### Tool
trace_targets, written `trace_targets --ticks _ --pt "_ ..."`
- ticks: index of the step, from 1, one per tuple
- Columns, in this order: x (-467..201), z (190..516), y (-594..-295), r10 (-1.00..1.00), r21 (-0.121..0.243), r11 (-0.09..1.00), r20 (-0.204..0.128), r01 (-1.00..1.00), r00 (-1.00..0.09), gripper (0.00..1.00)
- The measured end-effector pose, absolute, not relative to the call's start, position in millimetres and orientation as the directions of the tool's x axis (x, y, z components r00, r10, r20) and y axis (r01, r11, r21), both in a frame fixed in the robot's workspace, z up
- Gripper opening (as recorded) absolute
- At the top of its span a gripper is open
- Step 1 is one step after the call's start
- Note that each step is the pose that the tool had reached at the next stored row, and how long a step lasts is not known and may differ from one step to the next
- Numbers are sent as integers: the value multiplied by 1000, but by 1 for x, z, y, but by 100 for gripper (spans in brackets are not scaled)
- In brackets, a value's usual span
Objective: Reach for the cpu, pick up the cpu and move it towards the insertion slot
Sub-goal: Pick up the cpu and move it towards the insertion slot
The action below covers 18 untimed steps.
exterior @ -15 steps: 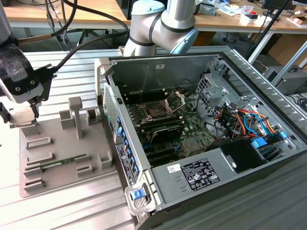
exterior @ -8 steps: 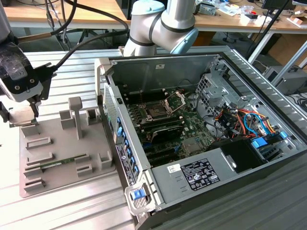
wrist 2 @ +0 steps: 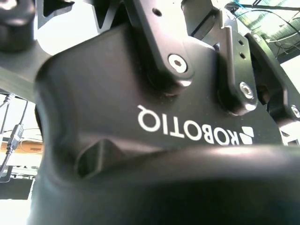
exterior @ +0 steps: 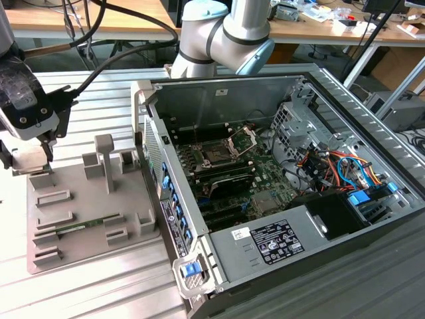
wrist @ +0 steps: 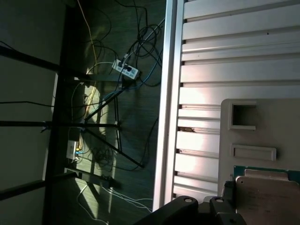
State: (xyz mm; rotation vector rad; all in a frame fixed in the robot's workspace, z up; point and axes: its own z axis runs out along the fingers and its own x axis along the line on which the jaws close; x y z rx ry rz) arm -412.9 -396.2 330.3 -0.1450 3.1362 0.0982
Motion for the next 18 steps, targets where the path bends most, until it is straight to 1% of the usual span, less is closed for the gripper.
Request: trace_targets --ticks 18 --pt "-413 336 -396 -92 63 994 -3 -92 -996 54"
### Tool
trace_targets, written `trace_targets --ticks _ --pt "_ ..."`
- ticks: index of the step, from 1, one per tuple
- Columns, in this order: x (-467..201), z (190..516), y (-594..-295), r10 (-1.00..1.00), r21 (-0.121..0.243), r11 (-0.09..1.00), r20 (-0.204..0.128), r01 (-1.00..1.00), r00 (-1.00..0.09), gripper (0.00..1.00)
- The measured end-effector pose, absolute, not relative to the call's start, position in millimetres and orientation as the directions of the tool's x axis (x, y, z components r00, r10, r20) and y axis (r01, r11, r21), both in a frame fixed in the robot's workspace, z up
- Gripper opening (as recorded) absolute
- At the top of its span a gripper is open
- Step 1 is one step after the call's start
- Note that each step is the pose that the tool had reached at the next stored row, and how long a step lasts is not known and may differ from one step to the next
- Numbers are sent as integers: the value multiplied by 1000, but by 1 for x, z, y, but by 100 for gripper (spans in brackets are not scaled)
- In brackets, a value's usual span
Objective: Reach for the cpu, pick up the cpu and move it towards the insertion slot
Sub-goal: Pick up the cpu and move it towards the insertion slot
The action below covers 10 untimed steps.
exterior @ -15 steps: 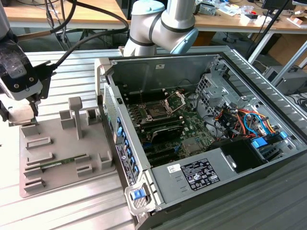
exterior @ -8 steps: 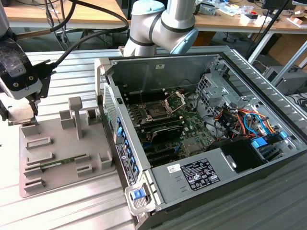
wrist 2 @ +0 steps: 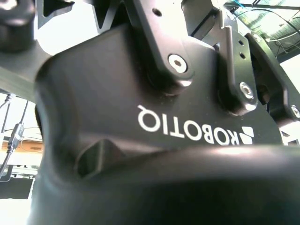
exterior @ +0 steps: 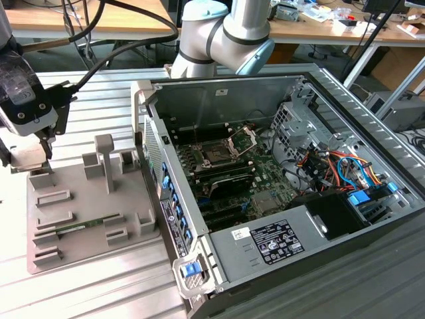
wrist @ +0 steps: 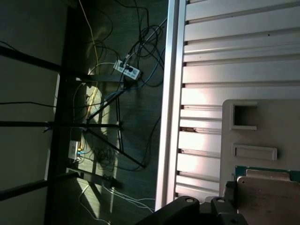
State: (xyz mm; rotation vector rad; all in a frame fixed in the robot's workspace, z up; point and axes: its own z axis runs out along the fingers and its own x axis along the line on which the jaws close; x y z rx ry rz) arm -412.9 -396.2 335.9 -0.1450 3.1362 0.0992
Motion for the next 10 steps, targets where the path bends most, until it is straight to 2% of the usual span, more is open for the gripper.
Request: trace_targets --ticks 10 --pt "-413 339 -396 -92 63 994 -3 -92 -996 54"
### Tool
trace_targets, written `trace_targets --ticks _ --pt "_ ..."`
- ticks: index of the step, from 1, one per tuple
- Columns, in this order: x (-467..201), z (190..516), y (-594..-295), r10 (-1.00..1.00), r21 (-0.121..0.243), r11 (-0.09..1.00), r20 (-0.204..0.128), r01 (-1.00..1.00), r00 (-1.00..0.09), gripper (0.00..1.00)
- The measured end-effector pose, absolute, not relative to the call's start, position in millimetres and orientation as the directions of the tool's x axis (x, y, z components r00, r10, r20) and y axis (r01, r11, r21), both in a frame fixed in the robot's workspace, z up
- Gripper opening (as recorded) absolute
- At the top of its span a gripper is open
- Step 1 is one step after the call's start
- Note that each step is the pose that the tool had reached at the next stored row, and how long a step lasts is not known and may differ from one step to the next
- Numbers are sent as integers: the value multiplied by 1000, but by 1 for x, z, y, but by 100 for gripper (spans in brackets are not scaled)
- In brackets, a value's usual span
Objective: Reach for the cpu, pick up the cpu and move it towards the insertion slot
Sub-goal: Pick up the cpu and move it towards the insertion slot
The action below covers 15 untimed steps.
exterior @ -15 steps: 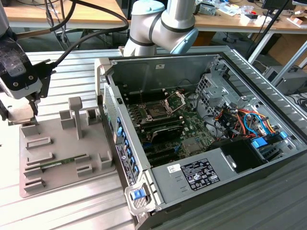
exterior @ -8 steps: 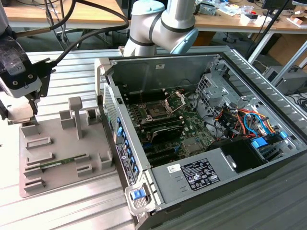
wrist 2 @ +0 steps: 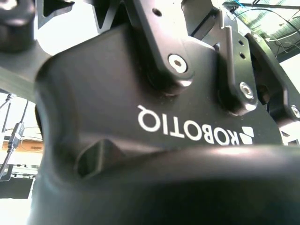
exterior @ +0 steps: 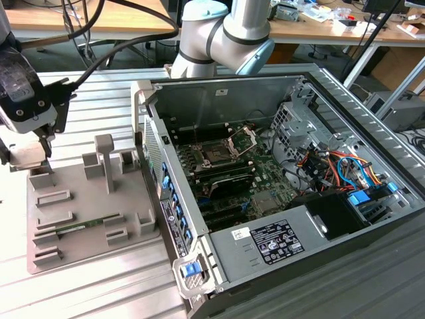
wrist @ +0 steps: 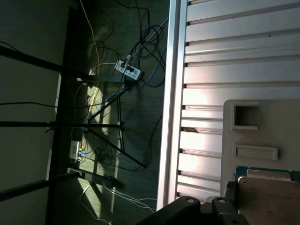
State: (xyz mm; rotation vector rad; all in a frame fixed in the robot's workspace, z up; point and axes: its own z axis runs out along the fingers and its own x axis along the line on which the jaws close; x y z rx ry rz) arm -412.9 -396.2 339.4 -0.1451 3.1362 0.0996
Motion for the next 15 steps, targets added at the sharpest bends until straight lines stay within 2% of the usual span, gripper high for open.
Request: trace_targets --ticks 15 --pt "-413 345 -396 -92 63 994 -4 -92 -996 54"
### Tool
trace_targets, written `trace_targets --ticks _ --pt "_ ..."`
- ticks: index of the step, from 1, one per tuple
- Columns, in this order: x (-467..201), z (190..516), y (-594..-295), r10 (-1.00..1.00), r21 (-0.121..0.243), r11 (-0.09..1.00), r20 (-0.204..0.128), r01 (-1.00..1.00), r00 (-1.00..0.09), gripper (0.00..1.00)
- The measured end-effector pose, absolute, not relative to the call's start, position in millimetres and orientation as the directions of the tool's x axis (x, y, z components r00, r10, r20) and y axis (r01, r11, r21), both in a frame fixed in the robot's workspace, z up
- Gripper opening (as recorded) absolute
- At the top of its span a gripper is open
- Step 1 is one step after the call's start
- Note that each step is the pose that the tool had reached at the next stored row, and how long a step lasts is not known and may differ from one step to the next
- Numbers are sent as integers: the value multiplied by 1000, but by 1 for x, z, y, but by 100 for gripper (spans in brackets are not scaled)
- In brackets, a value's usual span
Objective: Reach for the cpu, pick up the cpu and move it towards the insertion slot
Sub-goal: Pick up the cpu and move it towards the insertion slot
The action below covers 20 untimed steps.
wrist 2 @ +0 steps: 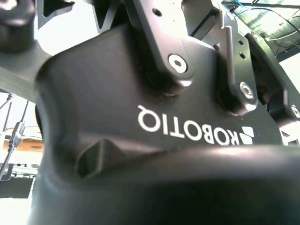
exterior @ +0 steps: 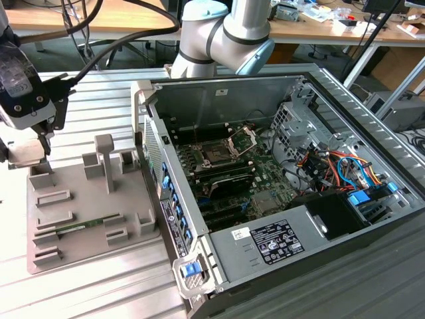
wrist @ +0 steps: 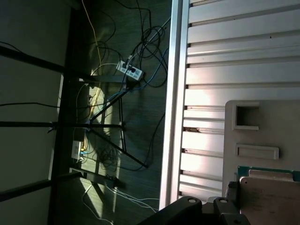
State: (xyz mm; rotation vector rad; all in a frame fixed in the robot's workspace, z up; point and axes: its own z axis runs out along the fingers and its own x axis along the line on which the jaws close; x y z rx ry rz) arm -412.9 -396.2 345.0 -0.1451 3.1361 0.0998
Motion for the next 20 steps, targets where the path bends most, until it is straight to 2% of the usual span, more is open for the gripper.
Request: trace_targets --ticks 20 --pt "-413 351 -396 -92 63 994 -3 -92 -996 54"
